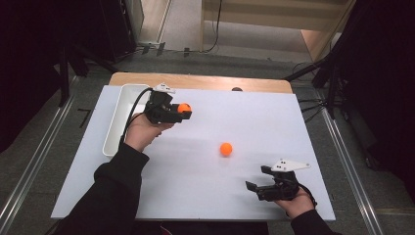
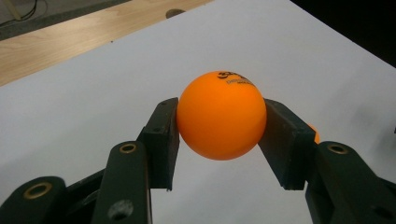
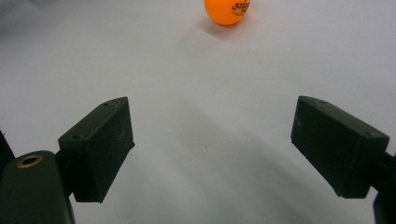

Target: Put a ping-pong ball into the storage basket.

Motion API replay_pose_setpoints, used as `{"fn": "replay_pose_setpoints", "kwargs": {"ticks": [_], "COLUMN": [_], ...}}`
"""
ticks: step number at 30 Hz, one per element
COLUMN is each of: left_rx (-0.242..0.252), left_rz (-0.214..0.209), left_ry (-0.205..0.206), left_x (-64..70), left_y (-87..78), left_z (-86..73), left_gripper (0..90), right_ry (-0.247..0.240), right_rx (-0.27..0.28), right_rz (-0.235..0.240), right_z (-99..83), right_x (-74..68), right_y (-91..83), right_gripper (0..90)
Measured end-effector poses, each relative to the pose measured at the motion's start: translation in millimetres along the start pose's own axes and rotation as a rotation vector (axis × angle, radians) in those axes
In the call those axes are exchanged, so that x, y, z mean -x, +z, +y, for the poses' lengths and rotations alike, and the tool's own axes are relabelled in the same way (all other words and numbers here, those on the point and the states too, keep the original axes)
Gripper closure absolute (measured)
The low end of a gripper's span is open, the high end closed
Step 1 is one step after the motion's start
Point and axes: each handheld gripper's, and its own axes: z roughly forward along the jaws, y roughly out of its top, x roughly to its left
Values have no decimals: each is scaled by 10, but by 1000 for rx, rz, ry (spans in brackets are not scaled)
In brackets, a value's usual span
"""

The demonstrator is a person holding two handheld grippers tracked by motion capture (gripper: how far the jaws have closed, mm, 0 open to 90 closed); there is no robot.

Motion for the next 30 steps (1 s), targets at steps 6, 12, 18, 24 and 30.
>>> {"fn": "replay_pose_setpoints", "kwargs": {"ticks": [6,12,18,24,30], "left_rx": [5,4,1,4,15], "left_rz": [19,31,54,68,89], "left_ry": [-17,-24,-21,-39,-62], "left_x": [-74,-131,-168,-248,-336], "left_y": [-29,-57,-91,-135,-206], "left_z": [-12,-18,-18,-27,-37], "left_gripper": [501,501,501,501,500], "right_ry": [0,0,-3,-3,-4], "right_rx": [0,0,1,1,2], "right_rz": [0,2,-1,-1,0], "right_z": [1,1,0,0,0], "right_x": [-1,-2,0,1,0], "right_y": [2,4,1,1,2], "right_gripper": [116,116,116,116,116]}}
